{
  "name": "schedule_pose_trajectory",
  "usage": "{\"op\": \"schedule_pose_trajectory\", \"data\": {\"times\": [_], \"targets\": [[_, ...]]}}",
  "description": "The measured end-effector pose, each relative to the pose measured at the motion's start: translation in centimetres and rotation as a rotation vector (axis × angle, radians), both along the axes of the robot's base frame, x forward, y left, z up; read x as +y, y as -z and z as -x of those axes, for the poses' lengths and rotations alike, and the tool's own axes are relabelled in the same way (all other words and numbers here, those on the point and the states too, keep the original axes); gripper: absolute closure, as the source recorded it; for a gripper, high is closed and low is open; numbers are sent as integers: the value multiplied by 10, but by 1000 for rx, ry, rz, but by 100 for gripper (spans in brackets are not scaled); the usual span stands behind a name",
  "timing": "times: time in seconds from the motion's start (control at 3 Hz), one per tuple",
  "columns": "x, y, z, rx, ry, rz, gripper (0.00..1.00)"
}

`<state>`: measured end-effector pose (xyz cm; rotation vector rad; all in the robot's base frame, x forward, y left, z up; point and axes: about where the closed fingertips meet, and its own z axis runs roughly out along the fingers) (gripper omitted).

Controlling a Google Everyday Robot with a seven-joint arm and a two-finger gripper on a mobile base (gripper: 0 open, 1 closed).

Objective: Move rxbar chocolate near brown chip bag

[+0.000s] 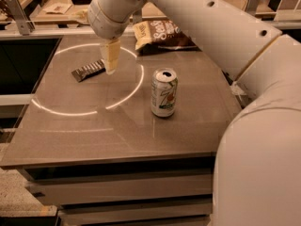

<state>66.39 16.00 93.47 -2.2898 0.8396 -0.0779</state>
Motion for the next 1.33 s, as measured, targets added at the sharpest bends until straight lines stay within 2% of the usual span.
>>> {"op": "schedule_pose_trajectory", "data": {"times": [0.67,1.0,1.33], "targets": [[1,19,1,53,-96,91,0],[6,22,-3,60,-77,149,0],[16,24,-6,62,-27,222,0]]}}
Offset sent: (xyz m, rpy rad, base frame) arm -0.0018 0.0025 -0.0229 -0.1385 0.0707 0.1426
